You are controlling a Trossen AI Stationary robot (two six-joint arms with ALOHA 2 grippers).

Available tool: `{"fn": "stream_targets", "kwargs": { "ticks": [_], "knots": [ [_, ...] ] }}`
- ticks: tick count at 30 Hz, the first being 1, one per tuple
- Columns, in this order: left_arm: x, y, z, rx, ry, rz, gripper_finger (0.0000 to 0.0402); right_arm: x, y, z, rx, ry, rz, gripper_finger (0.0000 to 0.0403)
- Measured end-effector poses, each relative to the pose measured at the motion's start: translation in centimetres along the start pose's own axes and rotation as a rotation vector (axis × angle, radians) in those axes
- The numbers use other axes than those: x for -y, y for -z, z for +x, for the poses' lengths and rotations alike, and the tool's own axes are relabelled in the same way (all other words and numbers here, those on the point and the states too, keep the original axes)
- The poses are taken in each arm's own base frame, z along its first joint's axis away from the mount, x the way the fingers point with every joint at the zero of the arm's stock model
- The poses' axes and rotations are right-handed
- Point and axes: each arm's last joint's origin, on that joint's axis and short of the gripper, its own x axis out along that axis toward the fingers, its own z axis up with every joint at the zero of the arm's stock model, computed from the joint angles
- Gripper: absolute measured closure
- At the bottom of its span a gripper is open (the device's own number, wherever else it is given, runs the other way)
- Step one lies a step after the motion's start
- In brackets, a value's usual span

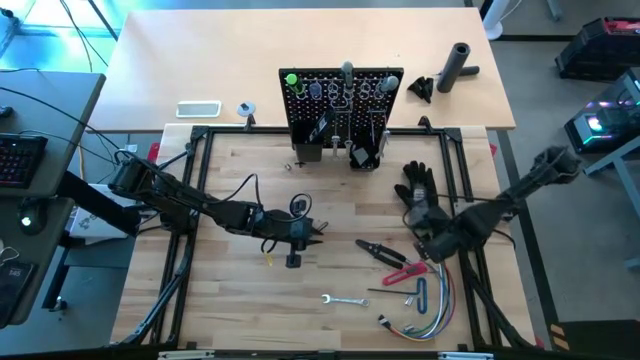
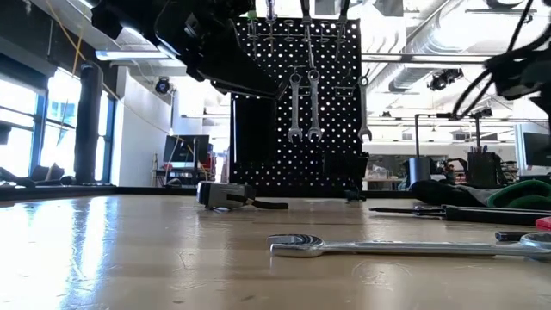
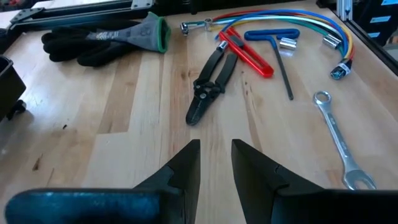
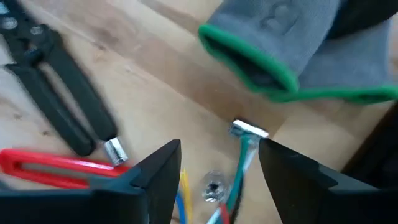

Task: Hang tools onto peg board
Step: Put the silver socket driver on the right black bin on the peg board

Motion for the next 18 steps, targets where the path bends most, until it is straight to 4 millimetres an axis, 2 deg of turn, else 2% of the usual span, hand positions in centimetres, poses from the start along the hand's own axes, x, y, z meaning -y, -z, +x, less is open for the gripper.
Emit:
{"fn": "stream_targets", "kwargs": {
  "ticks": [7, 18],
  "knots": [
    [0.1, 0.0, 0.3, 0.019, 0.000, 0.005, 0.0316, -0.4, 0.7, 0.4, 0.018, 0.026, 0.057, 0.0190],
    [0.7, 2.0, 3.1, -0.008, 0.046, 0.006, 0.0316, -1.7, 1.4, 2.7, -0.016, 0.155, 0.104, 0.0190]
  ]
}}
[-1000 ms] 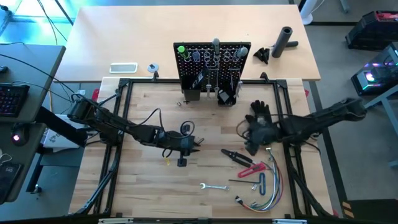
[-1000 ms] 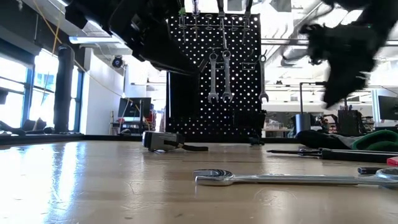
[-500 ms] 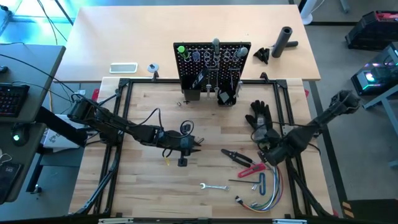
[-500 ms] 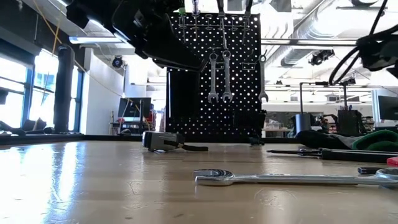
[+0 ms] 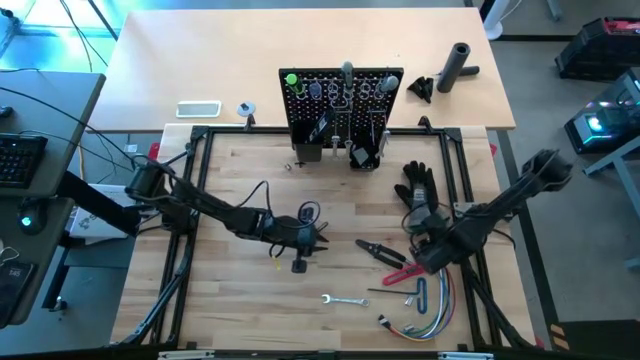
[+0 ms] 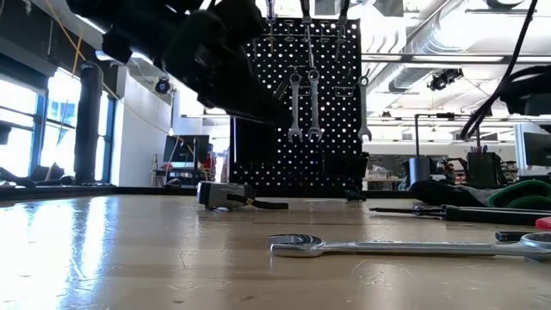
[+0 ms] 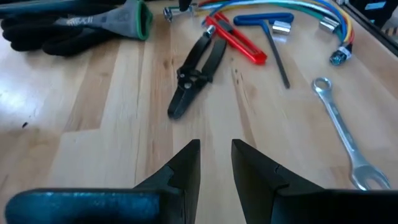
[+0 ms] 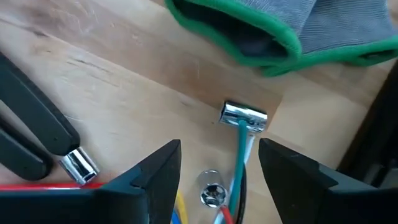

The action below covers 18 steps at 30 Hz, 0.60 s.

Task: Hang tools onto peg board
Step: Put the silver socket driver on the right black bin on the peg board

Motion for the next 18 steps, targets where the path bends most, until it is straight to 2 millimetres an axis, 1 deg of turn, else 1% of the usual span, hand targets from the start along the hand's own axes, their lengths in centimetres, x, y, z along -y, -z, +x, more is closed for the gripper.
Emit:
{"fn": "stream_targets", "kwargs": {
  "ticks": [10, 18],
  "knots": [
    [0.0, 0.0, 0.1, 0.004, 0.003, 0.002, 0.0316, -0.1, 0.4, 1.9, 0.031, 0.079, 0.057, 0.0190],
    [0.0, 0.1, 0.1, 0.002, 0.003, 0.004, 0.0316, 0.2, 0.9, 3.3, 0.072, 0.015, 0.093, 0.0190]
  ]
}}
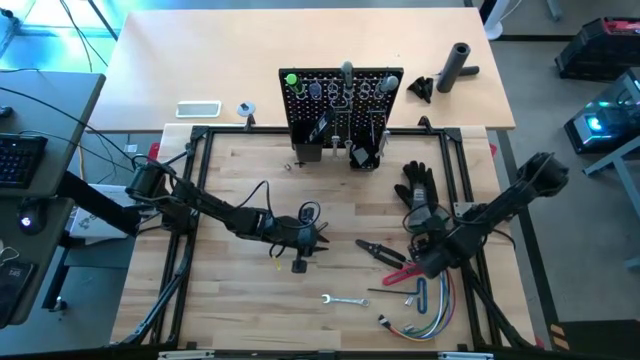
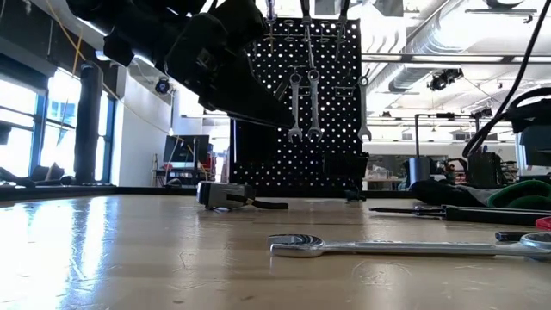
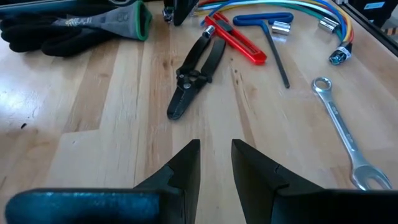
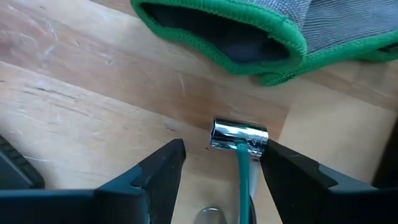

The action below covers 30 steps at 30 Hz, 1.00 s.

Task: Hang tools onto peg board
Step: Put the silver socket driver on the right black bin on the peg board

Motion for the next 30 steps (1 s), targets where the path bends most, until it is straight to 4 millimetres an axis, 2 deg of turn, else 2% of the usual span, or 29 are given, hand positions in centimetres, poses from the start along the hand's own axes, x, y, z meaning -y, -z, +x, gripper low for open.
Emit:
{"fn": "stream_targets", "kwargs": {
  "ticks": [14, 30],
  "knots": [
    [0.00, 0.00, 0.00, 0.000, 0.000, 0.000, 0.0316, 0.44, 0.26, 0.12, 0.073, -0.008, 0.016, 0.0196],
    [0.00, 0.18, -0.01, -0.019, 0.000, 0.018, 0.0316, -0.04, 0.14, 0.26, 0.149, -0.083, -0.015, 0.0299]
  ]
}}
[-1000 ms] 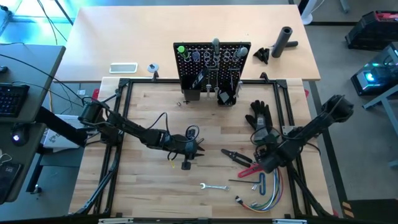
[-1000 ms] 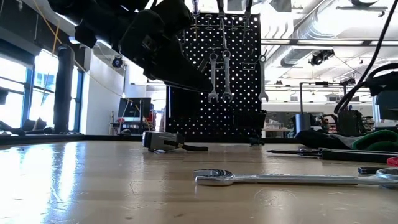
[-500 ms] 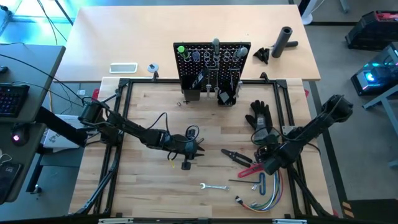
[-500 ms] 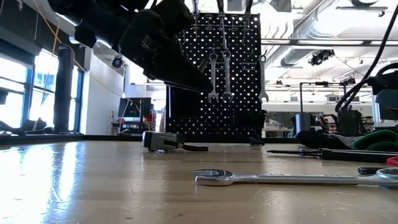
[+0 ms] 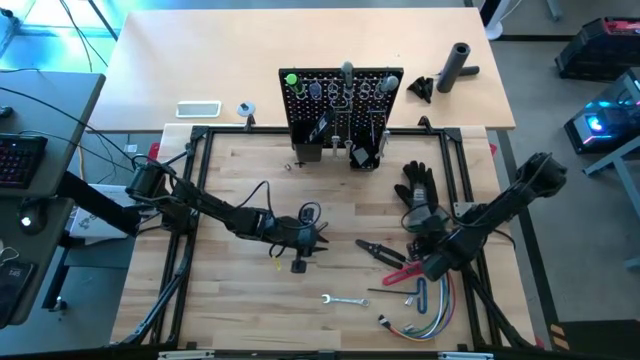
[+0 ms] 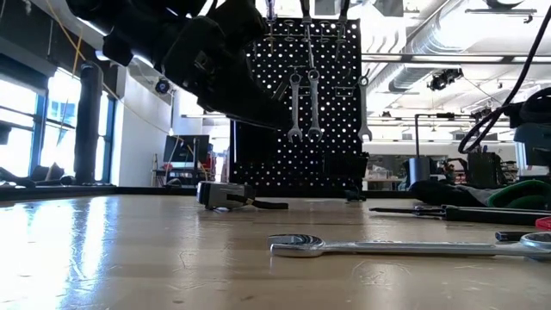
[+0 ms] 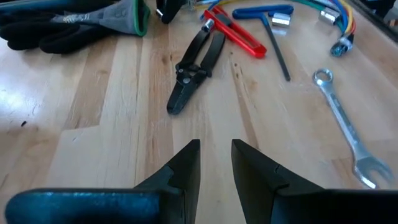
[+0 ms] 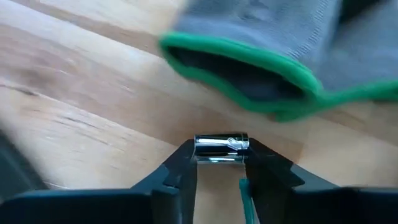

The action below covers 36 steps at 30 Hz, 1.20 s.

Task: Hang tools onto peg board
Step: Put the silver socket driver on the right black bin on the peg board

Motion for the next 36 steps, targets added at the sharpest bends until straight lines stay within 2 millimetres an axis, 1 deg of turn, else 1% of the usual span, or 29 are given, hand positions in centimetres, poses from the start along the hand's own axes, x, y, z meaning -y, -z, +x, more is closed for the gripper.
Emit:
{"fn": "stream_targets", "kwargs": {
  "ticks": [3, 8, 13, 20, 28, 33, 36],
  "knots": [
    [0.0, 0.2, 0.0, -0.019, 0.000, 0.006, 0.0316, -1.0, 0.0, -0.1, 0.058, -0.121, 0.017, 0.0303],
    [-0.1, 0.5, 0.0, -0.051, -0.003, 0.016, 0.0316, -2.3, -0.3, -0.2, 0.143, -0.234, 0.003, 0.0303],
    [-0.2, 0.7, 0.0, -0.071, -0.010, 0.017, 0.0316, -3.5, -1.1, -0.1, 0.202, -0.308, -0.033, 0.0302],
    [-1.1, 0.8, 0.1, -0.084, -0.032, 0.002, 0.0316, -5.1, -2.5, -0.1, 0.280, -0.385, -0.118, 0.0301],
    [-1.4, 1.1, 0.1, -0.113, -0.035, -0.009, 0.0316, -6.5, -4.5, 0.0, 0.368, -0.430, -0.219, 0.0300],
    [-1.4, 1.3, 0.1, -0.136, -0.030, -0.031, 0.0316, -7.2, -6.4, 0.3, 0.433, -0.428, -0.266, 0.0300],
    [-1.3, 1.3, 0.0, -0.136, -0.029, -0.039, 0.0316, -7.6, -7.9, 0.4, 0.481, -0.432, -0.292, 0.0300]
  ]
}}
